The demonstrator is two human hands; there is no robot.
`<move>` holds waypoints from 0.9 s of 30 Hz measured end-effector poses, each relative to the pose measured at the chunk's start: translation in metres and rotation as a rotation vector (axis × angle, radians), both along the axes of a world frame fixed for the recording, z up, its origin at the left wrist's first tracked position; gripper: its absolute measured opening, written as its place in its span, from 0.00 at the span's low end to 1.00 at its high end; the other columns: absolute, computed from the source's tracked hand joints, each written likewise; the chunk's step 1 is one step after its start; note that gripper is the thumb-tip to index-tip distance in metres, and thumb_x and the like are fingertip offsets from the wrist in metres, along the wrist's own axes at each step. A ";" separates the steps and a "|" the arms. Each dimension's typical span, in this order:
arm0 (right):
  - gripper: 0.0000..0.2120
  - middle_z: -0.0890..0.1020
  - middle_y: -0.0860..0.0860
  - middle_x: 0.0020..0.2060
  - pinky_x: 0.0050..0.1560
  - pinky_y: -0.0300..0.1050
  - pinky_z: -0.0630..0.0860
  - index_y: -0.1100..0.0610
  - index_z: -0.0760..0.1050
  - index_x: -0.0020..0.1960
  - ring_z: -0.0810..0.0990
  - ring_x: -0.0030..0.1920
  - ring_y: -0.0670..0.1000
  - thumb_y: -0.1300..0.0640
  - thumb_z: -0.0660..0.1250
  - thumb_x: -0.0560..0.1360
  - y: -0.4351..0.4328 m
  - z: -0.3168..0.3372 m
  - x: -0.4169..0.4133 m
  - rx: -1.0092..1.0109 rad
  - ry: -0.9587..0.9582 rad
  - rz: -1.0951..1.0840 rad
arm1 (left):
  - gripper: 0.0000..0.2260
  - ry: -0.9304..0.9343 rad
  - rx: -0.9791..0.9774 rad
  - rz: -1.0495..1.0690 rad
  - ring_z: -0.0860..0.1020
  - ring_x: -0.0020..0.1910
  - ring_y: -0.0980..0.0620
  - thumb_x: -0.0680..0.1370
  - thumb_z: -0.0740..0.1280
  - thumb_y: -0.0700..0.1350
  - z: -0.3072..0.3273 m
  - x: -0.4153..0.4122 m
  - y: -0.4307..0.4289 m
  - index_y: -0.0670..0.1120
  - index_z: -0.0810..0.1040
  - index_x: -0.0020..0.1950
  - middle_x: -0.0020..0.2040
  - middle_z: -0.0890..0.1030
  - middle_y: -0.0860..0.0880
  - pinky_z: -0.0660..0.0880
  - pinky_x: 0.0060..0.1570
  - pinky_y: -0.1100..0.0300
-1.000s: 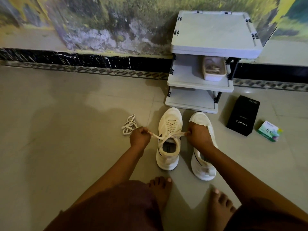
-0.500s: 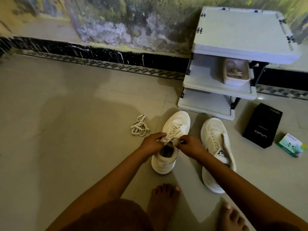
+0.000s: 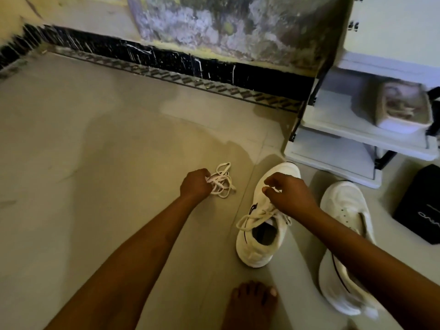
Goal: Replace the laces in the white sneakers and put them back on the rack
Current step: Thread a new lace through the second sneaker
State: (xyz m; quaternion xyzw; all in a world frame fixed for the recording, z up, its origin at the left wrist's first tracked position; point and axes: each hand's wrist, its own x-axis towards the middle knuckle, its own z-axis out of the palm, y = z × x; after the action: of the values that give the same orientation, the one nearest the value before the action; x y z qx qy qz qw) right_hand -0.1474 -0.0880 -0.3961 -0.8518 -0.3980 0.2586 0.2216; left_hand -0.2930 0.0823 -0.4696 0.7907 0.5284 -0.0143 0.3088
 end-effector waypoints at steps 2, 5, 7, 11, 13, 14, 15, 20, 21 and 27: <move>0.15 0.78 0.51 0.59 0.52 0.39 0.69 0.56 0.74 0.63 0.77 0.58 0.51 0.54 0.64 0.78 -0.002 -0.006 0.004 -0.014 0.029 -0.011 | 0.22 0.016 0.017 -0.022 0.75 0.59 0.42 0.73 0.71 0.47 -0.011 0.005 0.004 0.46 0.73 0.66 0.60 0.76 0.41 0.71 0.54 0.55; 0.14 0.79 0.51 0.59 0.52 0.39 0.68 0.55 0.75 0.62 0.77 0.58 0.52 0.54 0.64 0.78 -0.010 -0.013 0.009 -0.034 0.043 -0.002 | 0.24 0.020 0.027 -0.096 0.76 0.53 0.39 0.71 0.73 0.50 -0.021 0.012 0.004 0.46 0.73 0.64 0.58 0.73 0.40 0.71 0.50 0.57; 0.14 0.79 0.52 0.58 0.53 0.39 0.68 0.55 0.75 0.61 0.77 0.57 0.52 0.54 0.64 0.78 -0.014 -0.014 0.012 -0.047 0.045 -0.001 | 0.18 -0.029 0.005 -0.082 0.77 0.52 0.41 0.71 0.74 0.49 -0.024 0.017 0.003 0.44 0.78 0.57 0.55 0.77 0.40 0.68 0.45 0.61; 0.12 0.80 0.52 0.57 0.52 0.39 0.69 0.56 0.77 0.59 0.78 0.55 0.52 0.55 0.65 0.77 -0.023 -0.005 0.015 -0.022 0.044 -0.008 | 0.13 -0.059 -0.039 -0.094 0.79 0.50 0.43 0.72 0.73 0.50 -0.020 0.022 0.000 0.39 0.82 0.47 0.48 0.82 0.40 0.69 0.43 0.61; 0.12 0.80 0.52 0.56 0.53 0.40 0.70 0.56 0.77 0.59 0.77 0.56 0.52 0.55 0.65 0.77 -0.029 0.005 0.017 -0.008 0.033 -0.003 | 0.10 -0.127 -0.042 -0.117 0.79 0.48 0.44 0.73 0.71 0.47 -0.009 0.024 -0.004 0.40 0.81 0.47 0.47 0.82 0.41 0.68 0.42 0.61; 0.12 0.80 0.51 0.56 0.53 0.40 0.70 0.56 0.77 0.59 0.77 0.56 0.51 0.54 0.65 0.77 -0.033 0.013 0.018 0.002 0.026 -0.001 | 0.07 -0.187 -0.056 -0.135 0.79 0.47 0.43 0.74 0.71 0.44 0.002 0.028 -0.007 0.40 0.81 0.47 0.47 0.81 0.42 0.70 0.41 0.60; 0.12 0.80 0.51 0.56 0.52 0.39 0.70 0.56 0.77 0.59 0.77 0.56 0.50 0.54 0.65 0.77 -0.038 0.019 0.019 0.005 0.024 0.002 | 0.05 -0.252 -0.078 -0.148 0.79 0.46 0.42 0.73 0.70 0.41 0.015 0.030 -0.010 0.40 0.80 0.47 0.46 0.81 0.41 0.73 0.42 0.57; 0.10 0.81 0.51 0.50 0.48 0.36 0.67 0.57 0.79 0.56 0.77 0.52 0.48 0.57 0.66 0.77 -0.065 0.076 0.030 0.049 0.021 -0.007 | 0.05 -0.533 -0.173 -0.339 0.77 0.35 0.53 0.74 0.67 0.33 0.116 0.059 -0.034 0.43 0.75 0.44 0.39 0.81 0.45 0.76 0.30 0.62; 0.09 0.80 0.50 0.48 0.49 0.36 0.67 0.57 0.79 0.55 0.78 0.52 0.49 0.57 0.66 0.76 -0.071 0.093 0.033 0.071 0.019 -0.018 | 0.06 -0.581 -0.169 -0.383 0.77 0.33 0.55 0.74 0.67 0.33 0.142 0.066 -0.042 0.44 0.75 0.43 0.37 0.80 0.47 0.74 0.29 0.65; 0.06 0.80 0.51 0.41 0.45 0.40 0.72 0.55 0.77 0.45 0.77 0.43 0.49 0.59 0.62 0.78 -0.098 0.188 0.044 0.374 0.228 -0.192 | 0.05 -0.752 -0.133 -0.593 0.79 0.36 0.54 0.74 0.68 0.32 0.270 0.095 -0.092 0.40 0.78 0.47 0.40 0.82 0.42 0.75 0.34 0.65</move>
State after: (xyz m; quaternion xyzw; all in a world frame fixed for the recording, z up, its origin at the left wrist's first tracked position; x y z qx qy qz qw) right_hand -0.1039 -0.1858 -0.2081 -0.7953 -0.3283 0.2528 0.4426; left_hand -0.1981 -0.0099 -0.1995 0.8361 0.1300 0.1513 0.5110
